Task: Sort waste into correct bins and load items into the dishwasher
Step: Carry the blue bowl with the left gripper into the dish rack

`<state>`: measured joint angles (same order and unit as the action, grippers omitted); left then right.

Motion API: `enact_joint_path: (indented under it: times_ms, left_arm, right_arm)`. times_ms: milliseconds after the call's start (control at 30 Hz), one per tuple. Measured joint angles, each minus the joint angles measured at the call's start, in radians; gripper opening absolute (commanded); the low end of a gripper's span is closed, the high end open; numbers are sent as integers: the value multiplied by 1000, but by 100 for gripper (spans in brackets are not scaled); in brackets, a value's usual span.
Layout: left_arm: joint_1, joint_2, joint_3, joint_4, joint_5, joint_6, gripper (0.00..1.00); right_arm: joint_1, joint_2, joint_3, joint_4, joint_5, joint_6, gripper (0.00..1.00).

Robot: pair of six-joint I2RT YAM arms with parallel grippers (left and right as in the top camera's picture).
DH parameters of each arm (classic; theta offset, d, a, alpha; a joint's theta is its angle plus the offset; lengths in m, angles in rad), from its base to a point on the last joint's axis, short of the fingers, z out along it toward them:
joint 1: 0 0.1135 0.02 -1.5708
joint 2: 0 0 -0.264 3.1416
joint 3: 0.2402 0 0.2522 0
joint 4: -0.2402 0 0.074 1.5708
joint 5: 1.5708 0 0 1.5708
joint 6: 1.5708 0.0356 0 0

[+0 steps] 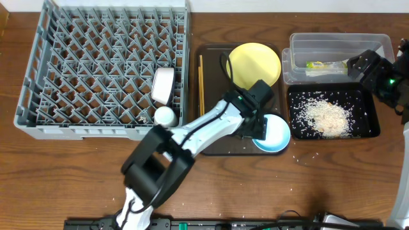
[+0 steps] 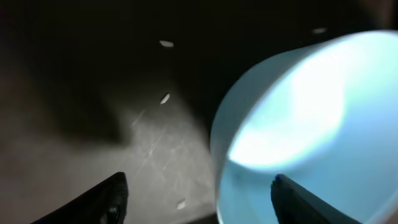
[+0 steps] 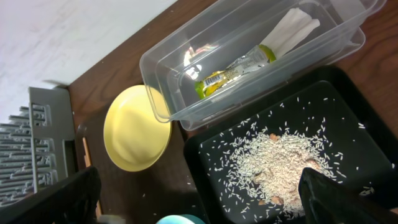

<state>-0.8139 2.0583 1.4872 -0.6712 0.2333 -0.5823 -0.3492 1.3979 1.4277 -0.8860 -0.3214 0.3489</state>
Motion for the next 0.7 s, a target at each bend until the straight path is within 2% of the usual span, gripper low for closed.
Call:
enact_joint_path:
  times_ms: [100, 267, 367, 700]
  left_arm:
    - [-2, 38, -2, 27, 14, -2, 63]
    - [-11, 49, -2, 51, 26, -9, 27]
    - [-19, 56, -2, 52, 30, -13, 8]
    - [-13, 54, -2, 21, -2, -5, 7]
  right_arm:
    - [0, 0, 0, 0, 0, 0, 99]
    - [0, 0, 0, 0, 0, 0, 99]
    - [0, 0, 0, 0, 0, 0, 99]
    - [0, 0, 0, 0, 0, 0, 99]
